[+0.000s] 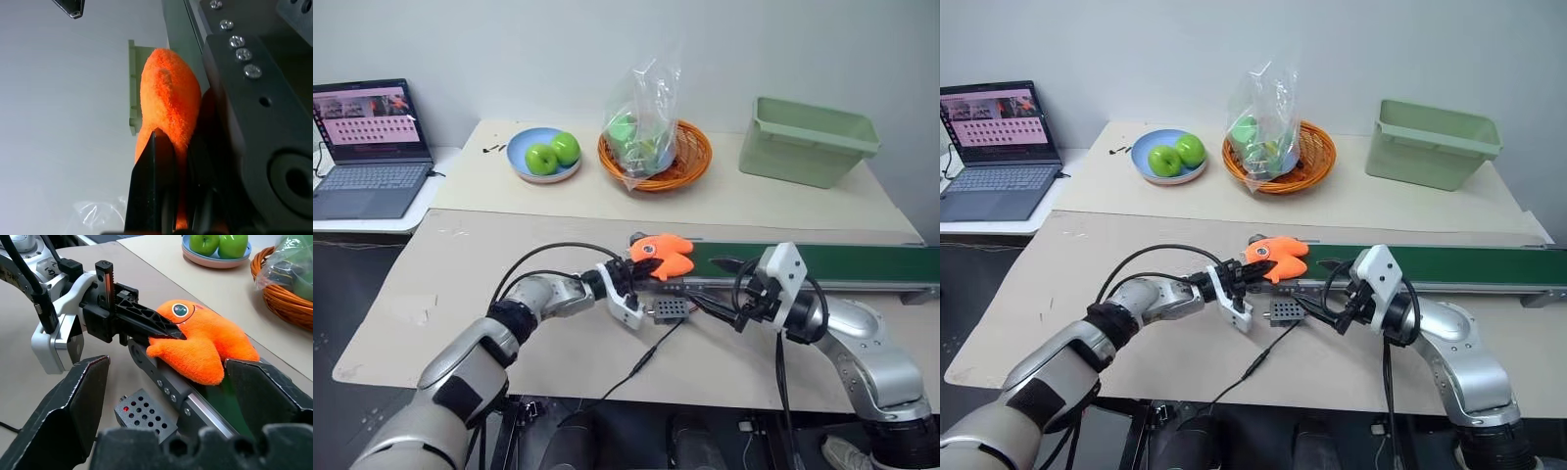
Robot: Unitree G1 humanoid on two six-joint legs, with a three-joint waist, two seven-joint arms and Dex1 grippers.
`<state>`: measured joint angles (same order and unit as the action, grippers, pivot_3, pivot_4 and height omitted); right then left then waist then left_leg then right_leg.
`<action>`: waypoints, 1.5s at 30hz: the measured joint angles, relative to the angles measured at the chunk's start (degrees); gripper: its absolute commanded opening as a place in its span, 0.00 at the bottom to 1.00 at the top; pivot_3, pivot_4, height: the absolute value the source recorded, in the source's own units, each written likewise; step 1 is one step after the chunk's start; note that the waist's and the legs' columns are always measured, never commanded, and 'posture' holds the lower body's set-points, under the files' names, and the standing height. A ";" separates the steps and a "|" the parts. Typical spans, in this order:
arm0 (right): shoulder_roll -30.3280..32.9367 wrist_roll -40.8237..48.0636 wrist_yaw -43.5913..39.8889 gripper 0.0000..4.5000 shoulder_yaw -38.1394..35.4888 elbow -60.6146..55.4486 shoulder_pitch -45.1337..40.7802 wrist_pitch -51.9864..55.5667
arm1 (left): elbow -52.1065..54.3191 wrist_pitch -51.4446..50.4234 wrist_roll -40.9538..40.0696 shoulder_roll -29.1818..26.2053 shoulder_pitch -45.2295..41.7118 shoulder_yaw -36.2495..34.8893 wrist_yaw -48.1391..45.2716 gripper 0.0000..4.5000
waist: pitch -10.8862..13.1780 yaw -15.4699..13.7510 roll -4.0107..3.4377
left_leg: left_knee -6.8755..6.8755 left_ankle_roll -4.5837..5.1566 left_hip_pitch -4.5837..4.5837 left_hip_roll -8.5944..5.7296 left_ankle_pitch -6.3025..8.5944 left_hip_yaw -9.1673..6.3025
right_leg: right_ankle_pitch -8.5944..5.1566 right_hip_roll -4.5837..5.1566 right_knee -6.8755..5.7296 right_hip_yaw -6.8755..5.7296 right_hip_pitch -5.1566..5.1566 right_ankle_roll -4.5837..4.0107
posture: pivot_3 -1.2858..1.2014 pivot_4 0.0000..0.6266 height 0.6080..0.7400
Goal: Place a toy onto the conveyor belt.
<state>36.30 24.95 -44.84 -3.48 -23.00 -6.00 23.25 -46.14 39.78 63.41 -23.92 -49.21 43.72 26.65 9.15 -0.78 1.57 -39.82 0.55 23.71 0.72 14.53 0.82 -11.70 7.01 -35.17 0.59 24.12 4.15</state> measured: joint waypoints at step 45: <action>2.73 1.07 -1.86 1.00 -4.75 0.49 1.04 -0.02 | 52.39 -62.34 -111.02 -21.67 21.08 -36.02 -84.06 0.99 | 0.11 1.18 -0.13 | -0.11 0.01 -0.83 0.05 0.01 0.01 | -0.28 -0.02 -0.59 0.16 -0.50 -0.08 | 0.52 0.24 0.81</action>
<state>39.03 26.02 -46.70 -8.22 -22.51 -4.97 23.23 6.25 -22.56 -47.60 -45.59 -28.13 7.70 -57.41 9.26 0.40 1.44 -39.93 0.56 22.88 0.77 14.53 0.83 -11.98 6.99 -35.76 0.76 23.62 4.07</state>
